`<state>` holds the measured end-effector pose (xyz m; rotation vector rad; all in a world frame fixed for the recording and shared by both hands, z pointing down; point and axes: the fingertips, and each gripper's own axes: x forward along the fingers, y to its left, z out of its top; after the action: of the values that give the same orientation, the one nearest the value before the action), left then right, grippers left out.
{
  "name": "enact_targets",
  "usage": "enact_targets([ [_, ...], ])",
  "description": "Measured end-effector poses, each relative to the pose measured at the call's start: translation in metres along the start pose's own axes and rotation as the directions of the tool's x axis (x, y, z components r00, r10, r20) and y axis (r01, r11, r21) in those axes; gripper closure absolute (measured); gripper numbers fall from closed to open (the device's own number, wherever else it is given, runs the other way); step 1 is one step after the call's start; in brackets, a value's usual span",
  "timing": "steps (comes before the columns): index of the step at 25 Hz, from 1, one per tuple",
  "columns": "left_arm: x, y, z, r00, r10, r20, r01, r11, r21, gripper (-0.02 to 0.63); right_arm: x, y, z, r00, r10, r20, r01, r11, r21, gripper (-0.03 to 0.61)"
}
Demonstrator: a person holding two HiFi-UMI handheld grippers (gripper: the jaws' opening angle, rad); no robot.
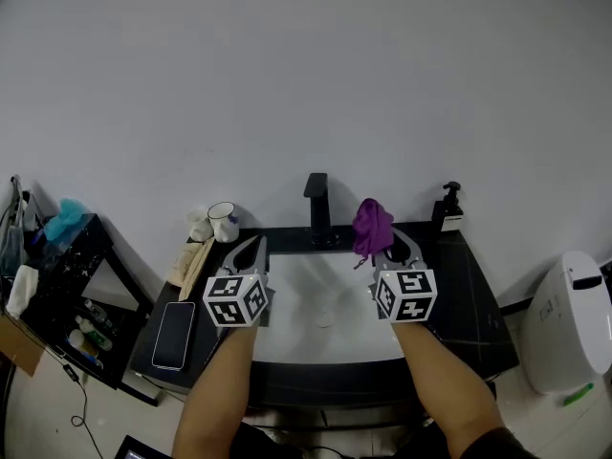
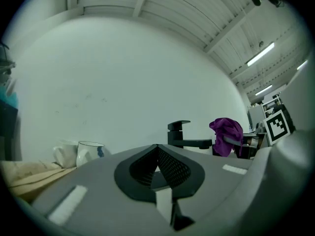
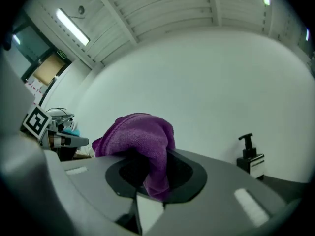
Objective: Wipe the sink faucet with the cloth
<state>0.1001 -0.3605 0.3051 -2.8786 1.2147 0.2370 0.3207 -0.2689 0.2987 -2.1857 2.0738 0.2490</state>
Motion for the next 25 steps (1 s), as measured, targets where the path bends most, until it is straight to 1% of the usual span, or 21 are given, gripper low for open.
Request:
enact_targets([
  [2,0.001,-0.001,-0.003,1.000,0.006,-0.013,-0.005,1.000,0.027,0.596,0.001,0.010,-0.008,0.999,0.050,-0.022,-0.050,0.999,0.007,0.503],
  [5,0.002,0.002,-0.003,0.999,0.030,-0.021,-0.028,0.997,0.065,0.596,0.004,0.018,-0.018,0.992,0.108,-0.061,-0.109,0.994,-0.021,0.503],
  [7,0.000,0.008,-0.004,0.998,0.057,-0.027,-0.055,0.996,0.063,0.595,0.006,0.020,-0.028,0.987,0.131,-0.097,-0.135,0.990,-0.041,0.503],
  [11,-0.004,0.021,-0.007,0.995,0.094,-0.035,-0.092,0.995,0.038,0.595,0.006,0.016,-0.030,0.989,0.112,-0.098,-0.116,0.992,-0.039,0.504],
  [15,-0.005,0.026,-0.010,0.993,0.111,-0.036,-0.111,0.994,0.008,0.595,0.007,0.013,-0.030,0.989,0.104,-0.105,-0.111,0.992,-0.066,0.505],
  [19,-0.005,0.027,-0.010,0.993,0.114,-0.038,-0.114,0.993,0.023,0.596,0.007,0.016,-0.031,0.989,0.102,-0.109,-0.111,0.991,-0.077,0.505],
  [25,-0.002,0.022,-0.009,0.994,0.098,-0.040,-0.096,0.994,0.054,0.595,0.009,0.022,-0.029,0.988,0.122,-0.096,-0.130,0.988,-0.085,0.505],
])
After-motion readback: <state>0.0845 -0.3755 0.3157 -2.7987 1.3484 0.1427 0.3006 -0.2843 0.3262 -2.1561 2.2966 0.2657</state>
